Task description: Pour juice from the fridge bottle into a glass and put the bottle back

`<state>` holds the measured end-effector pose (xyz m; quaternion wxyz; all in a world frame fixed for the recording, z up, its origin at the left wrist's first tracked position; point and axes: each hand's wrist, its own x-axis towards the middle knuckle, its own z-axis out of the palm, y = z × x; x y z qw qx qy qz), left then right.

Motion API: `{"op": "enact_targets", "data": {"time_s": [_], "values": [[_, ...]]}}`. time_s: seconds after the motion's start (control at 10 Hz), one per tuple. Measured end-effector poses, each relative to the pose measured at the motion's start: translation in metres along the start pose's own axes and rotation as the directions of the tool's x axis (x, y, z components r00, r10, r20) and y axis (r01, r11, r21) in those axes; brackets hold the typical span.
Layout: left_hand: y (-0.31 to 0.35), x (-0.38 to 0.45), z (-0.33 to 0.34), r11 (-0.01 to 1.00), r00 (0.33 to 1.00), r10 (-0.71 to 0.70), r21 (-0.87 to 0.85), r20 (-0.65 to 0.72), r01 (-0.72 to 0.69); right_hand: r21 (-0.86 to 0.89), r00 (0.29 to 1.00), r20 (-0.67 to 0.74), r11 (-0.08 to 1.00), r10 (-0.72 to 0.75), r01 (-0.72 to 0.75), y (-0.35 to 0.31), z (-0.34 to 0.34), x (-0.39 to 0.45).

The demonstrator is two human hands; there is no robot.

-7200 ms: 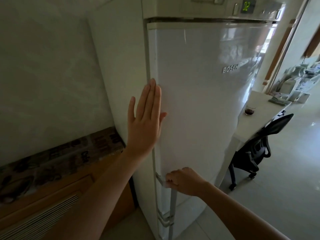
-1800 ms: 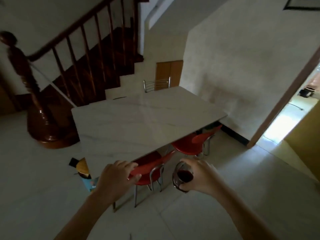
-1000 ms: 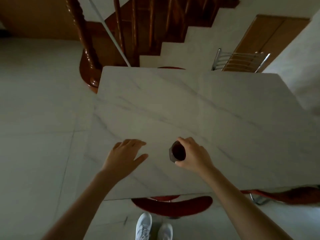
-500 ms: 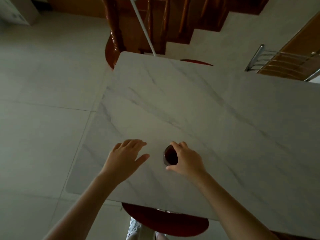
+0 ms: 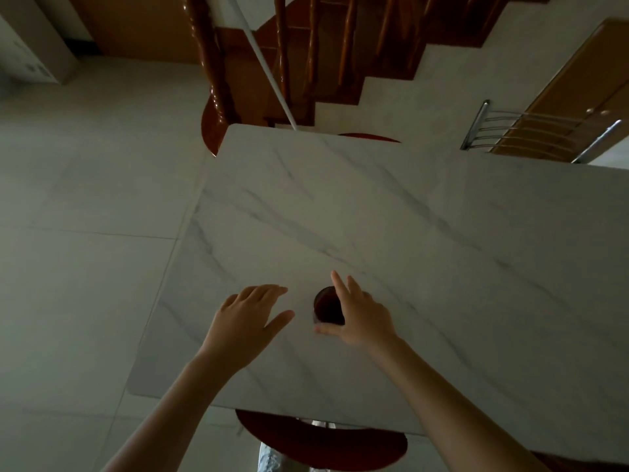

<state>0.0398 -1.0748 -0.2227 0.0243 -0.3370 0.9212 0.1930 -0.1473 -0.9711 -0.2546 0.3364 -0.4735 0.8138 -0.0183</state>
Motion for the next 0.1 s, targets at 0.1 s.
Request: {"op": "enact_targets", "data": {"time_s": [0.1], "values": [[0.0084,-0.0070,-0.0189,1.000,1.000,0.003,-0.004,-0.011,-0.003,-0.013,0.985,-0.171,1.000,-0.026,0.024,-0.0002,-0.0210,-0.0195]]}}
